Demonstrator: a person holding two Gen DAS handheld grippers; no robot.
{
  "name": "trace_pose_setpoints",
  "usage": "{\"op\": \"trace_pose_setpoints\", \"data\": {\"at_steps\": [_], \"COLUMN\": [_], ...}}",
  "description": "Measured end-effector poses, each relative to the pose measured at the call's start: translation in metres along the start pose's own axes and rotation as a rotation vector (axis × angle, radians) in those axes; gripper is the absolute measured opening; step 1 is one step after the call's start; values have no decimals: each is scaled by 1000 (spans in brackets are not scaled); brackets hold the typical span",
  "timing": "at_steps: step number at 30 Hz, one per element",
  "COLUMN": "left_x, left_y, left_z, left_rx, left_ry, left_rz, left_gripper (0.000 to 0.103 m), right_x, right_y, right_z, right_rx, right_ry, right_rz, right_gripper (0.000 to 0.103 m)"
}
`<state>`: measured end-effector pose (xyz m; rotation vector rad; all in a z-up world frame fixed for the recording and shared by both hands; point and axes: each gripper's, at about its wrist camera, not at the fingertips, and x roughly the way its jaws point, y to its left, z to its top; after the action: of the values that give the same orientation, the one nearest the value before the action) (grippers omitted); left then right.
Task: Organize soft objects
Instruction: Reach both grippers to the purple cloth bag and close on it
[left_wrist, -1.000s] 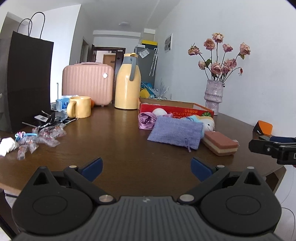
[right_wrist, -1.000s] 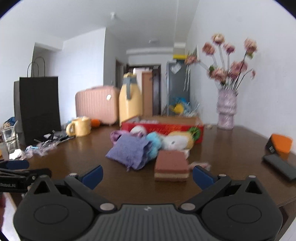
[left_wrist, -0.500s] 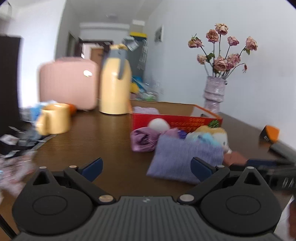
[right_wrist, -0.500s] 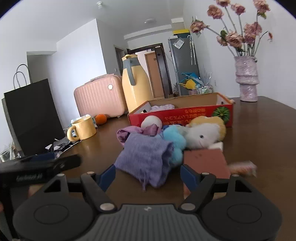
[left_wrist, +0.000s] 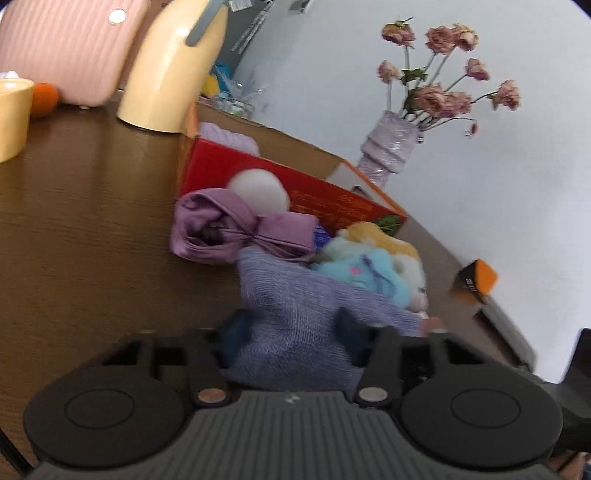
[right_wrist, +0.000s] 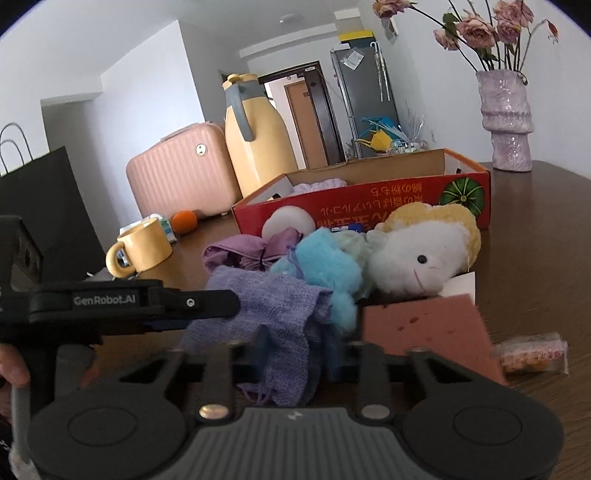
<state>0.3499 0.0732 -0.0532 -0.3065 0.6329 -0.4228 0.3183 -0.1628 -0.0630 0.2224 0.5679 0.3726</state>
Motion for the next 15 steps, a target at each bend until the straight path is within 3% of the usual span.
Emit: {"op": "trace_pose_setpoints", "data": {"at_steps": [1, 4, 7, 9, 12, 14, 15], "left_x": [2, -6, -31, -48, -82, -96, -99], "left_y": [1, -7, -20, -27, -41, -46, -49], "left_z": [-1, -4, -17, -29, -50, -62, -67], "left_rx": [-17, -14, -3, -36, -64, -85, -74], "left_ry": [11, 15, -22, 2, 6, 3, 11], "left_rz": [-23, -74, -75, -53, -39, -22, -3], "left_gripper": [27, 22, 20, 21, 30, 55, 63], "right_x": [-2, -19, -38, -53, -73, -80, -82], "right_y": [0, 2, -1, -3, -9, -11, -12], "right_z": [0, 1, 0, -4, -13, -19, -21], "right_rx": [-3, -17, -6, -15, -12, -14, -10], "right_ry": [9, 12, 54, 97, 129, 127, 111], "right_rz": [10, 65, 162, 229, 263, 229, 199], "right_gripper": [15, 9, 7, 7, 11, 14, 16]}}
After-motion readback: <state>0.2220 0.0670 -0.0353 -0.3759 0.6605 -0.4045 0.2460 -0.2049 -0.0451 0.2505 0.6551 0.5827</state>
